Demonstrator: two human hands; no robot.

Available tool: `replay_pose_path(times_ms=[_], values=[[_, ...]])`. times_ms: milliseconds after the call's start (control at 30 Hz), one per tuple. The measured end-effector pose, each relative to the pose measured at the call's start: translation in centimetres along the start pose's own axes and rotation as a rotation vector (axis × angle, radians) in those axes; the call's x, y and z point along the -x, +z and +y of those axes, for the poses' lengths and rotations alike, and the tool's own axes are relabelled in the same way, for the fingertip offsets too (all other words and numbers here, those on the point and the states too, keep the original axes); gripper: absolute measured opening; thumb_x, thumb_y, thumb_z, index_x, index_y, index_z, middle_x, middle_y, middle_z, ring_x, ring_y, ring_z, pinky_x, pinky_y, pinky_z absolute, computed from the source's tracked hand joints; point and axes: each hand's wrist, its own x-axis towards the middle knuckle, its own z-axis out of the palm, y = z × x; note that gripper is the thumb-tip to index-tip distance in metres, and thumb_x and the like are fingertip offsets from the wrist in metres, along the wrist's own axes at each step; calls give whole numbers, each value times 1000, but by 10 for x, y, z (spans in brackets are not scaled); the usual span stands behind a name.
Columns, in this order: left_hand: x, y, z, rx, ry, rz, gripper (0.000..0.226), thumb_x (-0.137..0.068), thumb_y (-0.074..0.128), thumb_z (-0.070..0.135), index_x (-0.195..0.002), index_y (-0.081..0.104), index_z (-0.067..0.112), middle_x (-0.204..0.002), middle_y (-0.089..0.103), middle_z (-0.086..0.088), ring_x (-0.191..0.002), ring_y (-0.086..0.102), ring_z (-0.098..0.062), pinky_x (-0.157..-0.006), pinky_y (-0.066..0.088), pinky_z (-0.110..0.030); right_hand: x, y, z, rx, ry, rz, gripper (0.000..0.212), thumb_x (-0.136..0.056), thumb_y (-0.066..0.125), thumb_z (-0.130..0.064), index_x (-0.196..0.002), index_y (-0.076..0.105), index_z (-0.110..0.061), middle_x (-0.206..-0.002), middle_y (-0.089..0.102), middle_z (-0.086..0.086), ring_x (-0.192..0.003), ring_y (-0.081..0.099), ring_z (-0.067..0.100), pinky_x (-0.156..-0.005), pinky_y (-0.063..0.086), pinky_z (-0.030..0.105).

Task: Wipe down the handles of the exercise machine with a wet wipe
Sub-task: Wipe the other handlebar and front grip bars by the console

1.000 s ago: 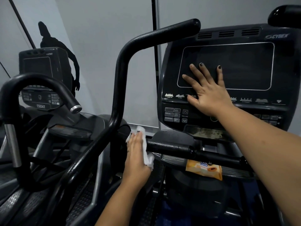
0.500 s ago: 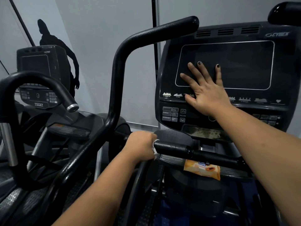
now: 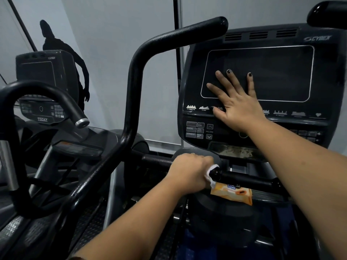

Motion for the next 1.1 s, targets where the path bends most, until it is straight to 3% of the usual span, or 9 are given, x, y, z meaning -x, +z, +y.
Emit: replay_pose_path(times_ms=[200, 333, 467, 600, 667, 733, 933, 1000, 1100], values=[[22, 1, -63, -53, -180, -66, 23, -73, 59, 39, -90, 52, 25, -88, 68, 1, -86, 65, -28, -71, 48, -33, 1, -1, 1, -4, -6, -15, 70, -88, 20, -61, -154, 5, -41, -163, -15, -10, -149, -16, 15, -117, -9, 59], [29, 1, -94, -133, -241, -114, 19, -75, 60, 31, -92, 54, 25, -94, 69, 0, -93, 64, -27, -73, 38, -33, 2, -1, 0, -12, -7, -19, 70, -88, 21, -60, -154, 5, -41, -163, -15, -9, -149, -17, 16, -117, -10, 59], [27, 2, -87, -96, -221, -113, 17, -72, 62, 35, -85, 56, 27, -94, 61, 5, -97, 57, -21, -73, 41, -31, 1, -1, -1, -2, -7, -21, 71, -88, 17, -61, -154, 4, -40, -163, -15, -8, -149, -17, 17, -116, -10, 60], [24, -2, -78, -44, -215, -139, 22, -68, 62, 42, -73, 46, 28, -75, 61, 6, -82, 64, -24, -64, 41, -28, 0, -1, -2, 13, -4, -20, 71, -88, 14, -62, -154, 1, -40, -162, -17, -7, -149, -18, 18, -116, -10, 60], [15, -5, -64, -67, -149, -161, 27, -68, 65, 46, -81, 53, 25, -81, 66, 4, -85, 65, -25, -68, 48, -30, 0, 0, -2, 15, -5, -17, 71, -87, 14, -63, -154, 1, -40, -162, -17, -7, -149, -18, 18, -116, -10, 60], [4, -8, -38, -82, -67, -170, 32, -70, 68, 45, -91, 58, 24, -90, 68, 1, -88, 64, -26, -69, 46, -30, -1, 0, -2, 15, -6, -12, 72, -87, 15, -62, -154, 2, -40, -163, -16, -6, -149, -17, 19, -116, -11, 60], [-7, -1, 10, -36, 44, 34, 20, -71, 66, 36, -84, 58, 23, -76, 65, 2, -70, 62, -24, -56, 31, -27, -1, 2, 0, 7, -12, 1, 70, -89, 21, -62, -154, 5, -40, -163, -14, -6, -149, -16, 19, -116, -10, 60], [-2, 10, 6, -74, 91, 148, 25, -66, 71, 39, -79, 56, 23, -69, 63, 5, -62, 62, -22, -54, 26, -25, 0, 2, 1, -2, -11, -3, 70, -89, 22, -61, -153, 4, -42, -163, -15, -8, -149, -16, 17, -116, -10, 60], [3, 16, -10, -111, 97, 173, 31, -64, 75, 39, -79, 55, 22, -69, 63, 6, -61, 62, -21, -55, 27, -25, 0, 1, 2, -26, -13, -7, 69, -90, 25, -61, -153, 4, -43, -162, -15, -9, -149, -17, 16, -116, -11, 59]])
